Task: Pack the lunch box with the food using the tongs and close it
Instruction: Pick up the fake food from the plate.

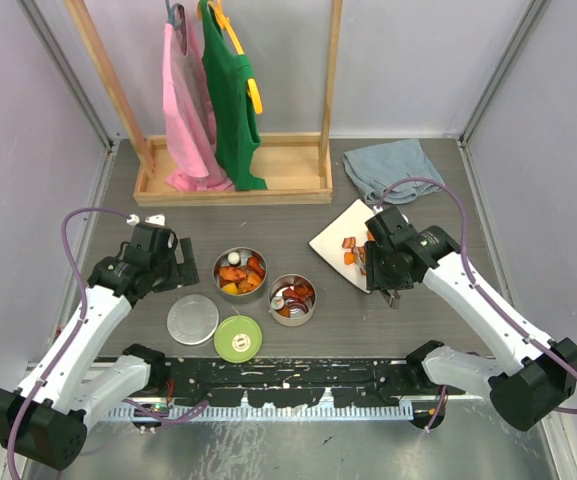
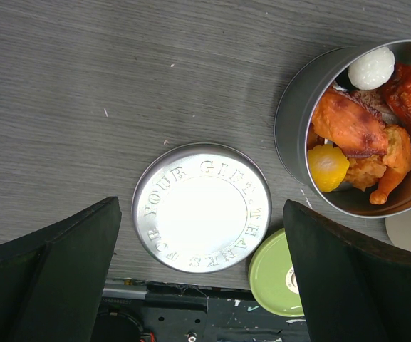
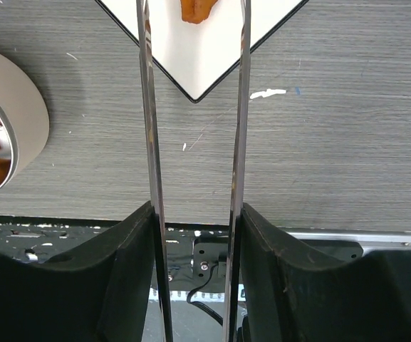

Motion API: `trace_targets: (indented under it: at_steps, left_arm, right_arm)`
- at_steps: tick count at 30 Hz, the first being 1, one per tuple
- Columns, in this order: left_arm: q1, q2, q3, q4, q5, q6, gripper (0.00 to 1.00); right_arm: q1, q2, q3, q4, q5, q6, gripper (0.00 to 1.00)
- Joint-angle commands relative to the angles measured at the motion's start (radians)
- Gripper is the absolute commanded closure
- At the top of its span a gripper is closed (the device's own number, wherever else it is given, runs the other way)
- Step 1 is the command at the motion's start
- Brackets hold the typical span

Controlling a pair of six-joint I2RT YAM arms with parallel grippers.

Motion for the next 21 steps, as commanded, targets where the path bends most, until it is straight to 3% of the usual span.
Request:
trace_targets:
  at_steps: [1,21]
  left_arm:
    - [0.004,-0.007,0.016,0.016,-0.001,0.010,0.02]
    - [0.003,-0.012,0.017,0.015,-0.005,0.010,0.02]
  right_arm:
    - [-0.003,0.001,-0.001,0.012,0.010,0.003,0.49]
    - [-0.004,0.018,-0.094,0.096,0.024,0.015,0.52]
